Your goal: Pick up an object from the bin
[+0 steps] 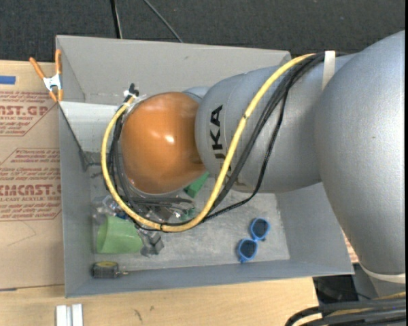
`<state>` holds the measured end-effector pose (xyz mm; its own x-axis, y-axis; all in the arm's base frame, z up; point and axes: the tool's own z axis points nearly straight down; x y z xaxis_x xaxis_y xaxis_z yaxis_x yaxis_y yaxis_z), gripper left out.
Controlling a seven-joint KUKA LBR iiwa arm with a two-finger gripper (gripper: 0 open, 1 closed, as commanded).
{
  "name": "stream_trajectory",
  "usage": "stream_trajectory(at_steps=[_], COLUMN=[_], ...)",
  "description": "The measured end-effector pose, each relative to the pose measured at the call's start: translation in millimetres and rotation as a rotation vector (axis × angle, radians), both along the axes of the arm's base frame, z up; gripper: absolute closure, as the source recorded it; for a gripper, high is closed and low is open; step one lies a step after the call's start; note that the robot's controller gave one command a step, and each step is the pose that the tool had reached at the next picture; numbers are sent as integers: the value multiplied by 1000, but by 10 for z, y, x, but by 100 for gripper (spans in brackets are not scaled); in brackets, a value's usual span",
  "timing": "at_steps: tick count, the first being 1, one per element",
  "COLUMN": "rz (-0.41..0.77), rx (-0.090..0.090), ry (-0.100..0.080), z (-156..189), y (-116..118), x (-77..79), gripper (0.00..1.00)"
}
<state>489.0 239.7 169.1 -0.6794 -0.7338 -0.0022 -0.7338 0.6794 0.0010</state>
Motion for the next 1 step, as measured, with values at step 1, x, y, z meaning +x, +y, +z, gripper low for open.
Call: stream_trajectory(at_steps=[1], rz=[12], rx=[-2], ry=[5], z=[-980], y=[-26], x=[233], gripper=[0])
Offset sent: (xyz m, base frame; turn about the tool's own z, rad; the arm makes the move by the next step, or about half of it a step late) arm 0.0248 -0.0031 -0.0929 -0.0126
